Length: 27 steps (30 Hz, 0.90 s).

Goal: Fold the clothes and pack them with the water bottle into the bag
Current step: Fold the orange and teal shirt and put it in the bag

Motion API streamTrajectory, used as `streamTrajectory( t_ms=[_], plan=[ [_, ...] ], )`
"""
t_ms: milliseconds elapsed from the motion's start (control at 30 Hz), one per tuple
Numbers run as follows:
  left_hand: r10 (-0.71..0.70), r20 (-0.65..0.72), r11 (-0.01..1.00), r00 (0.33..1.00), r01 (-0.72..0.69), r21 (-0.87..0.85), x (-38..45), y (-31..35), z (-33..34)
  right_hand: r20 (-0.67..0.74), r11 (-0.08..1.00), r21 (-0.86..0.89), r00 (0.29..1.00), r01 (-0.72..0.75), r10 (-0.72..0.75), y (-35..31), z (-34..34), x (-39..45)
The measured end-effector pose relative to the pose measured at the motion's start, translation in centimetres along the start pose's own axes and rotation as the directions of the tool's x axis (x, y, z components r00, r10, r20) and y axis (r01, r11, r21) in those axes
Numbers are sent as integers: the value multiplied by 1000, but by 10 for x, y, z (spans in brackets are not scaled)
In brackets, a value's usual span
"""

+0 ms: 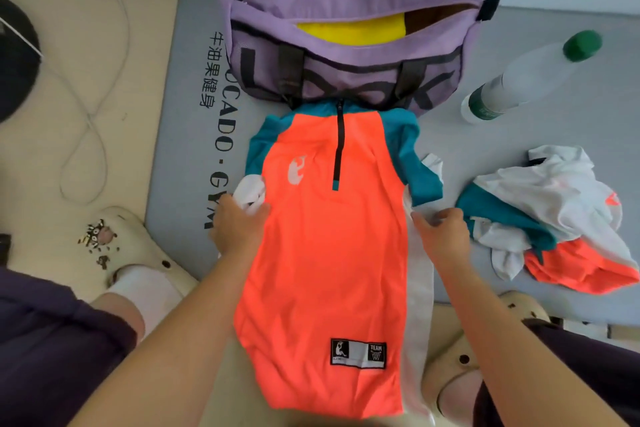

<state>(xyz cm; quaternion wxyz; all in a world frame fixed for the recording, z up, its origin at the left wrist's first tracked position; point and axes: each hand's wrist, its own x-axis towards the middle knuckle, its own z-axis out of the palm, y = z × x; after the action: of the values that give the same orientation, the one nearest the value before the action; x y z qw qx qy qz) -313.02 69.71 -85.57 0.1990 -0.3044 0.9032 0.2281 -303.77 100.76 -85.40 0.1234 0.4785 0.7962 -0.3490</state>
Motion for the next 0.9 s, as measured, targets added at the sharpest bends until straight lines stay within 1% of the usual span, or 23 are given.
streamTrajectory(
  t_ms=[67,133,200,267,333,367,400,433,467,500,533,600,633,667,700,767,833,867,900],
  plan=[
    [-75,111,993,991,85,-86,1,-3,2,36,999,11,998,45,-45,0,6,-2],
    [-160,183,973,970,186,-133,4,-3,-1,122,996,49,989,75,-81,-5,10,-3],
    [-237,293,930,926,304,-207,7,-5,-6,184,989,139,980,49,-74,-10,10,-4],
    [-273,462,866,844,424,-263,4,-9,-10,235,977,208,972,-38,-12,-11,7,-4],
    [-269,587,811,763,508,-288,0,-12,-15,332,947,273,940,-171,74,-10,0,-3],
    [-244,631,779,736,536,-324,-2,-14,-16,415,909,312,900,-276,131,-9,-3,-3],
    [-202,669,746,715,555,-368,-4,-15,-17,504,862,322,842,-392,194,-8,-7,-3],
    [-161,707,716,689,575,-397,-6,-15,-17,569,826,297,784,-478,249,-7,-10,-4],
    [-139,746,703,651,596,-388,-9,-14,-18,606,812,262,744,-521,282,-6,-13,-5],
    [-147,778,705,611,617,-351,-12,-14,-18,626,812,240,724,-532,290,-6,-16,-6],
    [-175,793,728,583,620,-295,-15,-15,-17,643,815,234,713,-531,280,-7,-18,-7],
    [-216,815,760,537,617,-205,-22,-16,-17,670,804,281,707,-524,227,-11,-21,-12],
    [-204,829,751,520,627,-209,-25,-16,-16,664,790,331,723,-516,193,-13,-22,-14],
    [-177,835,724,521,644,-248,-28,-15,-18,640,777,388,751,-496,160,-15,-23,-16],
    [-143,828,685,542,658,-313,-30,-13,-19,607,761,446,784,-472,131,-17,-25,-18],
    [-64,778,604,625,645,-469,-30,-8,-23,541,736,538,838,-411,72,-24,-32,-21],
    [35,692,532,721,573,-623,-29,-2,-29,456,724,609,890,-323,13,-30,-45,-19],
    [113,651,487,751,530,-695,-28,2,-34,409,709,646,912,-283,-8,-33,-54,-15],
    [197,612,433,766,493,-755,-27,7,-41,365,686,681,931,-256,-15,-36,-64,-11]
  ],
)
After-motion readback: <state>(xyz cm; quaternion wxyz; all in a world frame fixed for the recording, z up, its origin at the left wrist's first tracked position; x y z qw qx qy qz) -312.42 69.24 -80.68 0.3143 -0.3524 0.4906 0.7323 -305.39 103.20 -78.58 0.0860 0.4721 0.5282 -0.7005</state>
